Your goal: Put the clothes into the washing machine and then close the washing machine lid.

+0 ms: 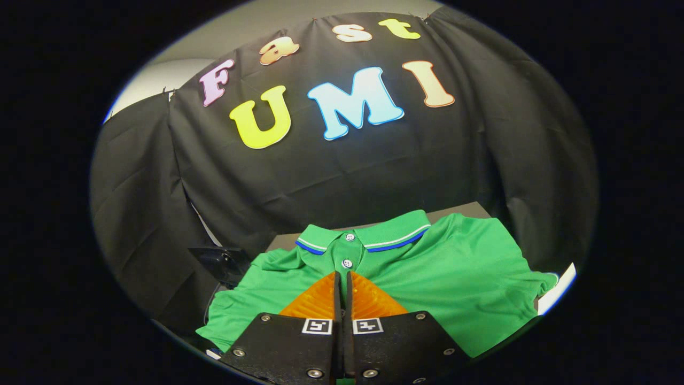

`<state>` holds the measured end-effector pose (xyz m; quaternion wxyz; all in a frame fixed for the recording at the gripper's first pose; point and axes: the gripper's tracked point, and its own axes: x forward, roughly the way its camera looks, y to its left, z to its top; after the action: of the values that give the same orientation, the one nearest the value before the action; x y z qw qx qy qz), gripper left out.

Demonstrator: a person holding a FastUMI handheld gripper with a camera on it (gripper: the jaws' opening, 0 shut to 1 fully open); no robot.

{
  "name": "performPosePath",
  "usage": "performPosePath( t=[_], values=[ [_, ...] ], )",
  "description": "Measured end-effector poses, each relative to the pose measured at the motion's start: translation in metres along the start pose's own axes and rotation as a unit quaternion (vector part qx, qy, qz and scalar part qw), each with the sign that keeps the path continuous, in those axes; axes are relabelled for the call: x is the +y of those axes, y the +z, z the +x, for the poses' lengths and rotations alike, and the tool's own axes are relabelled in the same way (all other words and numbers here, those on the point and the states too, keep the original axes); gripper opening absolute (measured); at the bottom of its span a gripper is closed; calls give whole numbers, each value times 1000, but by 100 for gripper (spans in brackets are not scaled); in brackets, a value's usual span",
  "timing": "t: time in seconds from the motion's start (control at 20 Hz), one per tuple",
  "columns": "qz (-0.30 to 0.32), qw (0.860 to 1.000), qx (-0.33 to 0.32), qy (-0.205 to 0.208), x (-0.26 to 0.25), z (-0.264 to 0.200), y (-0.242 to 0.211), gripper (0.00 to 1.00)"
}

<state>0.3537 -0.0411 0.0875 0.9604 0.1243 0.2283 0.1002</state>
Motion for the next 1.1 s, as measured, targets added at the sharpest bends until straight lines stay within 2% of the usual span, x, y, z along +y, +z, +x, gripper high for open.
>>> performPosePath(
  t=[0.5, 0.75, 1.1],
  values=[
    [28, 994, -64, 79, 81, -8, 37, 0],
    [22, 992, -79, 98, 127, -5, 50, 0],
    [11, 989, -68, 133, 203, 13, 33, 0]
  ],
)
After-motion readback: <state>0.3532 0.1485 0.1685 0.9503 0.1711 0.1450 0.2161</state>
